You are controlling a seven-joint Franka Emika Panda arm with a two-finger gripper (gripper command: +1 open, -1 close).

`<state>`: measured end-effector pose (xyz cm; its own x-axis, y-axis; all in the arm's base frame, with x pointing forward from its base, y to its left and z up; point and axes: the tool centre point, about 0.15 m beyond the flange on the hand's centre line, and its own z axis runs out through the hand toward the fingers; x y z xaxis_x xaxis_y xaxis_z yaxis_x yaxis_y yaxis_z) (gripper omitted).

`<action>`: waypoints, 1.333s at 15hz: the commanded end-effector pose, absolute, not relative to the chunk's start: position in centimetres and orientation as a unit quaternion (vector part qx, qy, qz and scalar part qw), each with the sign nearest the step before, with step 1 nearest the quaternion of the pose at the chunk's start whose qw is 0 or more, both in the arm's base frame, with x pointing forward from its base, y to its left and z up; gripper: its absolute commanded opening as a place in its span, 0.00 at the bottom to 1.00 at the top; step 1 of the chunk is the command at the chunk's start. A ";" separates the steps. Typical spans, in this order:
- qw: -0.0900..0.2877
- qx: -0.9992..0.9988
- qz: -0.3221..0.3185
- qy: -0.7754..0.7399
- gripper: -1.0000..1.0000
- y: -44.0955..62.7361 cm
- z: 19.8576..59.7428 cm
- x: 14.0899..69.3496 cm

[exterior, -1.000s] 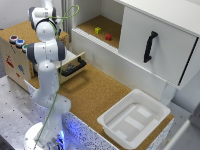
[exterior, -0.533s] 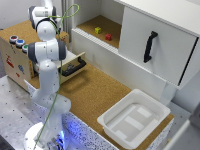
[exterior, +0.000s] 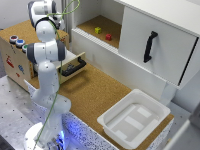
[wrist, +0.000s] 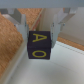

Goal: Move to the drawer and store the purple object

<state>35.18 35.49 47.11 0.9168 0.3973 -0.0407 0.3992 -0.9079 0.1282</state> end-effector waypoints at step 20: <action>-0.029 0.766 0.047 0.640 0.00 29.2 32.4 32.7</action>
<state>32.61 28.62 34.44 0.2594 0.9641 0.0572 0.9650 -0.2565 -0.0540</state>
